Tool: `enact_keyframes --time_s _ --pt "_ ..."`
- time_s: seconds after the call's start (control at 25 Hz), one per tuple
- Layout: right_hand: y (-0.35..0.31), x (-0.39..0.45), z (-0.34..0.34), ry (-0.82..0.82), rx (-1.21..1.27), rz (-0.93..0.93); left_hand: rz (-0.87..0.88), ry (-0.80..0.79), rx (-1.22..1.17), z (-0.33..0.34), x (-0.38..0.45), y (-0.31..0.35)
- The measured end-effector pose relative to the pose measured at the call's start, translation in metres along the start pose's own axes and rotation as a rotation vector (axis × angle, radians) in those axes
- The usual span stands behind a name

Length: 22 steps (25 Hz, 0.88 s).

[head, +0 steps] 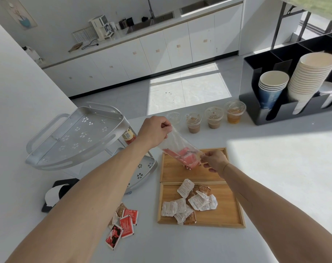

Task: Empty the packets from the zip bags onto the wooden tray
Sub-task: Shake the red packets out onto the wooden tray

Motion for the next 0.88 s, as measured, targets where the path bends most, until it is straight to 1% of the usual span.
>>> enact_keyframes --time_s 0.2,0.32,0.44,0.52,0.6,0.88 --pt "-0.011 -0.004 0.009 -0.048 0.022 -0.028 0.020 0.011 -0.013 -0.017 0.001 0.010" --pt "-0.014 -0.008 0.003 -0.047 0.020 -0.042 0.013 0.007 -0.023 -0.020 -0.001 0.012" --pt "-0.012 -0.009 -0.012 -0.022 0.055 -0.044 0.022 0.006 -0.037 -0.017 -0.002 0.017" --pt "-0.010 -0.009 -0.018 -0.009 0.026 -0.039 0.023 -0.005 -0.039 -0.010 -0.003 0.022" --pt "-0.007 -0.010 -0.020 -0.002 -0.024 -0.025 0.031 -0.044 -0.013 0.000 -0.003 0.031" --pt "0.001 -0.005 -0.020 0.002 0.014 -0.019 0.033 -0.036 -0.025 0.006 -0.001 0.040"
Point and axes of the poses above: each hand's wrist, its own x-axis towards the middle knuckle, its own z-axis out of the palm, y = z × x, the point moved 7 cm from there along x, towards the middle knuckle, and after that the axes turned 4 degrees about x, right-handed, at the moved point
